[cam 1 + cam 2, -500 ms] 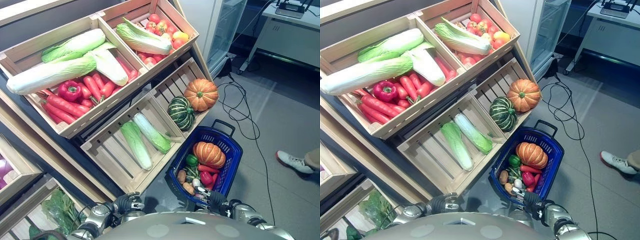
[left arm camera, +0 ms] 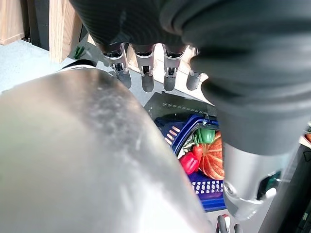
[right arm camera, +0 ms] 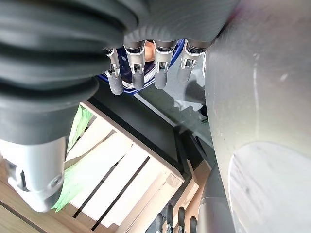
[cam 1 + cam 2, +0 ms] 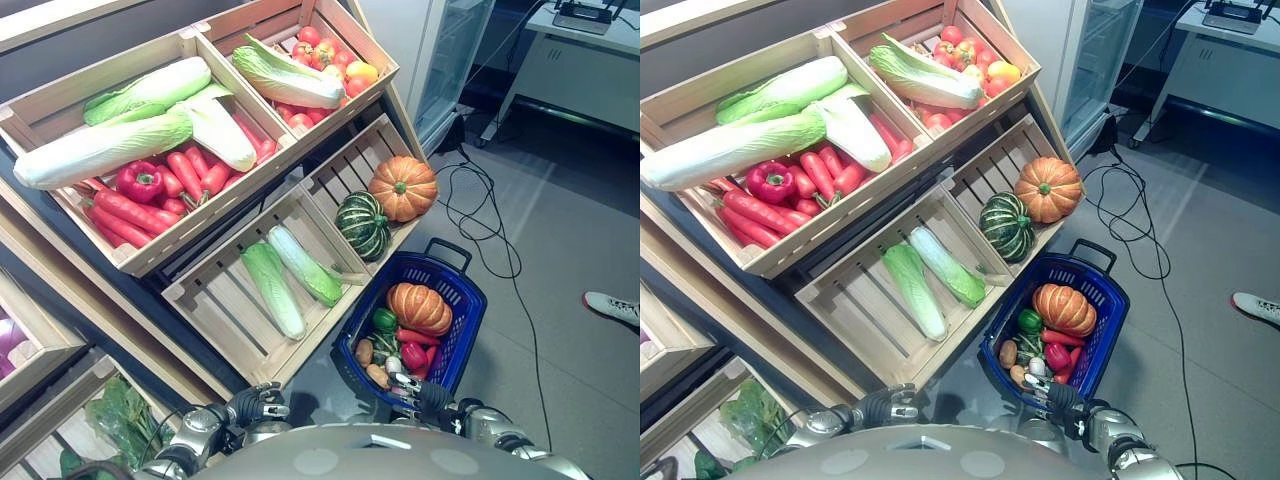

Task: Pick up fruits and vegetables into the basket

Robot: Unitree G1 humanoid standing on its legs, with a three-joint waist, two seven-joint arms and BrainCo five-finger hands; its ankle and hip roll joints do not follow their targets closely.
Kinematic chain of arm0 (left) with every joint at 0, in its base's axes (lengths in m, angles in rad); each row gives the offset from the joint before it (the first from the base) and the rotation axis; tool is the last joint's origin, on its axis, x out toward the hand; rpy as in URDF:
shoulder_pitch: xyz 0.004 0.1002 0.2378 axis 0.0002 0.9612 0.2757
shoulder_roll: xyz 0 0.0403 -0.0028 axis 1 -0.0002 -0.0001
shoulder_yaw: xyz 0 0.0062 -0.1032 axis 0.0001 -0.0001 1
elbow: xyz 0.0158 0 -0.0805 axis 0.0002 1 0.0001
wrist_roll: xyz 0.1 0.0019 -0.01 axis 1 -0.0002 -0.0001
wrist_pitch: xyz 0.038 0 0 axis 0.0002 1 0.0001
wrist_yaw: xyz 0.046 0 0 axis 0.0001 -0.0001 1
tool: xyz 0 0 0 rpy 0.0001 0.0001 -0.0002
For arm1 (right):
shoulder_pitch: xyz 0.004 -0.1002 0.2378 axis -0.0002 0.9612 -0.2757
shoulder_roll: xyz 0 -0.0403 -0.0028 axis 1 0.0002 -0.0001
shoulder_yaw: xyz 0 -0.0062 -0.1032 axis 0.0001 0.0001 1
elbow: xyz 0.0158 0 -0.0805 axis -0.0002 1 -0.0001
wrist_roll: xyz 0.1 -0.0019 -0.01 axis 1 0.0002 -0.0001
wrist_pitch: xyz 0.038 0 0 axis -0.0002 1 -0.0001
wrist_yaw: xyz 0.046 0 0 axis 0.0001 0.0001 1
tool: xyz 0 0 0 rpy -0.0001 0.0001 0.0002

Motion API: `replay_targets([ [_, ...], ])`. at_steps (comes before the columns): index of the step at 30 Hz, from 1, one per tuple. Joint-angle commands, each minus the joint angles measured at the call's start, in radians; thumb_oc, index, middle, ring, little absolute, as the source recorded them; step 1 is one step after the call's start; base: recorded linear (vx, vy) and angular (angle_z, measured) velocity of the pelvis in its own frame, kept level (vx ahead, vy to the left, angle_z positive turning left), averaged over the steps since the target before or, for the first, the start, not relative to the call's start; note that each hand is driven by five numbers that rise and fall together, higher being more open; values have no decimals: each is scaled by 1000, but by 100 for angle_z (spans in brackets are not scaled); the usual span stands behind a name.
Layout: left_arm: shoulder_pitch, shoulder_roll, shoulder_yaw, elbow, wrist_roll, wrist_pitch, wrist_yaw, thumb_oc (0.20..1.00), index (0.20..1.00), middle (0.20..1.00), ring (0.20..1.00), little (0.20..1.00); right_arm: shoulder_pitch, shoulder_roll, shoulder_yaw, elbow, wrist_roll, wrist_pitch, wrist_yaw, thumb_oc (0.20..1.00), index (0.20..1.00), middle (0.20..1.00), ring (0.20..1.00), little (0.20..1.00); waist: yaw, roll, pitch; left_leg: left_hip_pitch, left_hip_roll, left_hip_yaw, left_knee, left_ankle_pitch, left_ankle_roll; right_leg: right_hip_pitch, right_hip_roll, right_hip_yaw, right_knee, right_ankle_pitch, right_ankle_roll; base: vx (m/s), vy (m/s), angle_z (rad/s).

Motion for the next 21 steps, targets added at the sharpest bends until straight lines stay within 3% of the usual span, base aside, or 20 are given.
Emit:
replay_targets([
  [1,-66,0,-8,30,13,-61,8,1000,1000,1000,1000,1000,-15,23,38,86,5,10,23,1000,1000,1000,1000,1000,-3,-21,43,-37,-59,27,15,-60,76,53,-14,-50,47,-105,18,0,0,0],
  [5,-70,2,-16,24,24,-112,42,1000,1000,1000,1000,1000,-16,24,38,83,17,-19,4,1000,1000,1000,1000,1000,-4,-22,45,-39,-59,28,16,-59,77,51,-14,-49,49,-105,19,0,0,0],
  [6,-74,6,-25,13,38,-171,108,1000,1000,1000,1000,1000,-19,22,38,77,18,-58,-14,1000,1000,1000,1000,1000,-5,-23,46,-39,-58,28,15,-59,76,50,-14,-48,49,-105,19,0,0,0],
  [8,-77,11,-30,2,47,-207,154,1000,1000,1000,1000,1000,-18,20,40,72,19,-92,-34,1000,1000,1000,1000,1000,-5,-23,49,-39,-58,28,16,-59,76,49,-14,-47,51,-105,19,0,0,0],
  [13,-91,57,-51,-101,169,-390,478,1000,1000,1000,1000,1000,-22,10,29,25,138,-188,-96,1000,1000,1000,1000,1000,-6,-27,67,-49,-55,19,18,-56,76,35,-15,-38,62,-106,18,5,-28,0],
  [21,-78,213,-15,-431,455,-542,798,1000,1000,1000,1000,1000,38,-13,-42,-126,263,-299,-129,1000,1000,1000,1000,1000,-23,-31,87,-64,-40,11,20,-50,84,5,-21,-10,103,-119,15,50,-56,-1],
])
